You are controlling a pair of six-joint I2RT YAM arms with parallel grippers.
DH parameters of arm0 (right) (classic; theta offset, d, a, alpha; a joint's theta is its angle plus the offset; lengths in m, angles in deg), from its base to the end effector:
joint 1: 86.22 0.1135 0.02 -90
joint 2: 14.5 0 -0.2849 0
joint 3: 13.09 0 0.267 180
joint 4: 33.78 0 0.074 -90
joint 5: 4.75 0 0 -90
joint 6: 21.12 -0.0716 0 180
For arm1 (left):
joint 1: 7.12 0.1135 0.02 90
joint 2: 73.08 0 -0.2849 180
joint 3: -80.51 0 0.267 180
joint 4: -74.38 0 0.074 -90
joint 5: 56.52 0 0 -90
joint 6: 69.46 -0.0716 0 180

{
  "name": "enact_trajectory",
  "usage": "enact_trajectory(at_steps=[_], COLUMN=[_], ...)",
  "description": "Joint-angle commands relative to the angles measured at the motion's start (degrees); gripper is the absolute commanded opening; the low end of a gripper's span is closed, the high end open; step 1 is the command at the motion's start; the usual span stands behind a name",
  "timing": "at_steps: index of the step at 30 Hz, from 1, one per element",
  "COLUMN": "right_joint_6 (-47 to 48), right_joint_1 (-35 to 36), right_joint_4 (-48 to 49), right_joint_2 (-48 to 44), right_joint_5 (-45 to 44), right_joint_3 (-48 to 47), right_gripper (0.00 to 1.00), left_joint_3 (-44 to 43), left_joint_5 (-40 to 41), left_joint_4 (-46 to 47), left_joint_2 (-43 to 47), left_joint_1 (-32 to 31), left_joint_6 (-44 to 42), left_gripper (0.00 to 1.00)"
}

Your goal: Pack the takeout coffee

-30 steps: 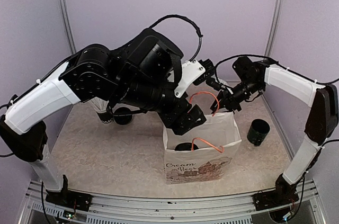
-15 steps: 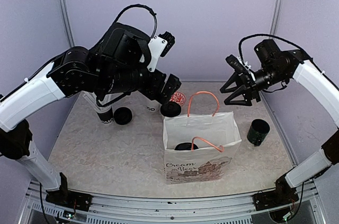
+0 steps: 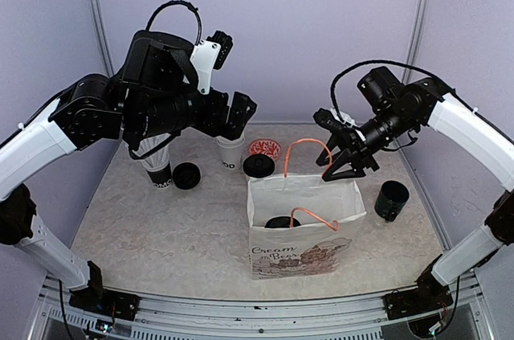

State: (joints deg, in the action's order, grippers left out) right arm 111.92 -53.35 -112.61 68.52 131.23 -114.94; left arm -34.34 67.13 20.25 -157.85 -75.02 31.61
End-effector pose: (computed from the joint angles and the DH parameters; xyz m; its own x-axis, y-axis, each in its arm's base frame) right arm 0.2240 0.2060 0.3753 -0.0681 -0.6087 -0.7905 -0.9928 -0.0368 0.1139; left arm 0.1673 -0.3067 0.4766 -0.2620 0.2204 -0.9396 0.5407 0.8400 0.0463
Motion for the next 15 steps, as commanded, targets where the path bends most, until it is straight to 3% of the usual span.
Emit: enact_trajectory(at_steps=[1, 7, 15], right_joint_6=[-0.8, -2.7, -4.95], right_joint_1=[0.54, 0.48, 0.43], right_joint_4=[0.09, 3.02, 6.62], right_joint_2=[2.63, 2.85, 0.15], right_joint_5=[-2.51, -3.61, -4.66], right_joint_3=[-0.55, -2.42, -3.22], right_gripper=[0.41, 0.04, 0.0], left_joint_3=[1.29, 2.08, 2.56], left_joint_5=[1.08, 0.18, -1.14], left_joint_4=[1.68, 2.31, 3.68], left_joint_2=[1.02, 0.45, 0.0], left_joint_1=[0.7, 1.9, 3.38], left_joint_6=[0.97, 0.28, -1.3], left_gripper=[0.99, 0.99, 0.99])
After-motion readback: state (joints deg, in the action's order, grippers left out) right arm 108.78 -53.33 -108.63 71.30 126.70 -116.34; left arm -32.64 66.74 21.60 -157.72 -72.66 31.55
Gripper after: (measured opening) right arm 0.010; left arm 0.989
